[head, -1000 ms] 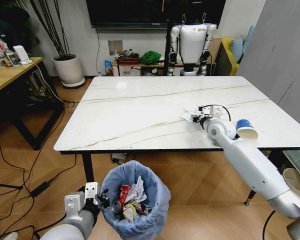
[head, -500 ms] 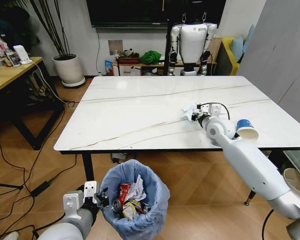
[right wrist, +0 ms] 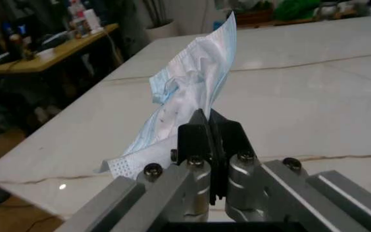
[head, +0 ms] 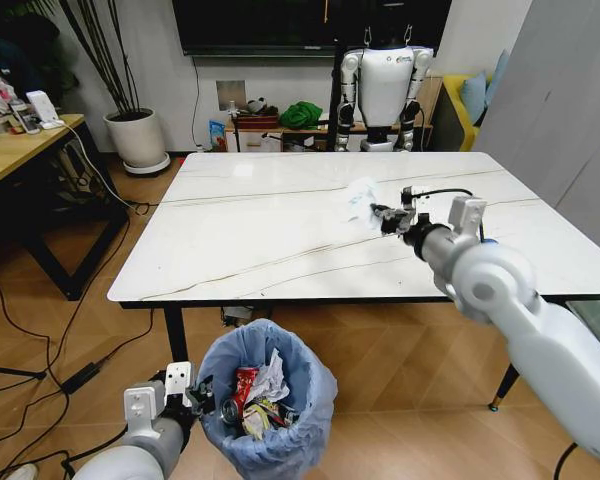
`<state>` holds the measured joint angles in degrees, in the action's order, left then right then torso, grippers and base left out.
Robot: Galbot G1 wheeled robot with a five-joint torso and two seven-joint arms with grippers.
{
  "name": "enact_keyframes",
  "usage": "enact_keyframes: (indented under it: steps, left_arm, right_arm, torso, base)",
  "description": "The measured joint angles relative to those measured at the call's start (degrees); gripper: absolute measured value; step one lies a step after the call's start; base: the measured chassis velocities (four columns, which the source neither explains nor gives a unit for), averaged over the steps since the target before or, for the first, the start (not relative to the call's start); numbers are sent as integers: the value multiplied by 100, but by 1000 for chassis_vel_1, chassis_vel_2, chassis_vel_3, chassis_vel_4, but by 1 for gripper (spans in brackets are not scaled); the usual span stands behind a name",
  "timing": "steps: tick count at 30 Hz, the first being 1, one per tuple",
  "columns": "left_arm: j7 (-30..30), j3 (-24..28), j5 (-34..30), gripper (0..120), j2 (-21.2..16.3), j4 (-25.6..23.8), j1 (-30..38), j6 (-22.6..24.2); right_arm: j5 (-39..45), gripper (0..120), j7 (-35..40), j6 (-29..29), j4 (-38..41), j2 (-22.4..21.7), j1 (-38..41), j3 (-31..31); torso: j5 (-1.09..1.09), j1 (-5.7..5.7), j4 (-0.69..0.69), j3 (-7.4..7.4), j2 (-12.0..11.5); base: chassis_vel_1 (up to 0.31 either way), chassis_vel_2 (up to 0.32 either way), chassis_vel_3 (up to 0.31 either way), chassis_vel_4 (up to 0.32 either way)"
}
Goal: Pick up the trash bin and place the trash from the table into it.
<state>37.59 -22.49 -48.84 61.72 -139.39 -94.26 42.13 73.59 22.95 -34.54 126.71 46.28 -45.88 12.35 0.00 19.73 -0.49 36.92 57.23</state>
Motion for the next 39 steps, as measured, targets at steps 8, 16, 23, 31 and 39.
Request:
enact_keyframes:
  steps: [8, 16, 23, 31, 39]
  left_arm:
    - [16, -34, 23, 0, 22, -60, -32, 0]
    - [18, -108, 23, 0, 20, -85, -47, 0]
    - [14, -115, 18, 0, 49, -133, -40, 0]
    - [6, -102, -15, 0, -2, -138, -32, 0]
    - [65, -42, -5, 0, 23, -159, -80, 0]
  right_arm:
    - [118, 0, -863, -21, 708, -177, -581, 62]
    - [-180, 0, -1384, -21, 999, -284, -1151, 140]
    - [-951, 0, -2164, -13, 1112, -419, -1618, 206]
    - [-1800, 0, -2863, -7, 1350, -480, -2411, 404]
    - [-2116, 0, -2487, -69, 1324, -352, -2390, -275]
  torso:
    - [0, 0, 1, 0, 0]
    - [0, 0, 0, 0, 0]
    - [0, 0, 1, 0, 0]
    - [0, 1, -1, 0, 0]
    - [0, 1, 1, 0, -1]
  base:
    - [0, 0, 0, 0]
    - [0, 0, 0, 0]
    - [0, 0, 0, 0]
    - [0, 0, 0, 0]
    - [0, 0, 0, 0]
